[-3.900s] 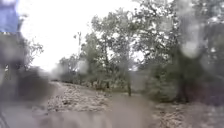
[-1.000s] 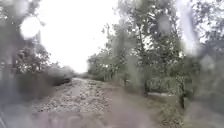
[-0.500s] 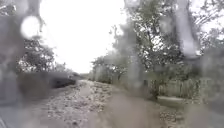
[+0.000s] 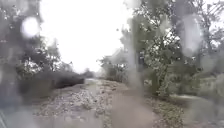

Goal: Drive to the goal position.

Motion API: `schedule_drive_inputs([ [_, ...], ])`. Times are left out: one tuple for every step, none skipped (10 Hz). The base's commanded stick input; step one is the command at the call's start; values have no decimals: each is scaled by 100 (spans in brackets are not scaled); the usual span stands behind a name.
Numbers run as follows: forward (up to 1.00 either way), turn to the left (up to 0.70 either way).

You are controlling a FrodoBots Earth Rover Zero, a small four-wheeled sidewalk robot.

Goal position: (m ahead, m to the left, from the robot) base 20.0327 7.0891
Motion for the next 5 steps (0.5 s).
schedule_drive_inputs([
  [70,0],
  [70,0],
  [70,0],
  [70,0],
  [70,0],
])
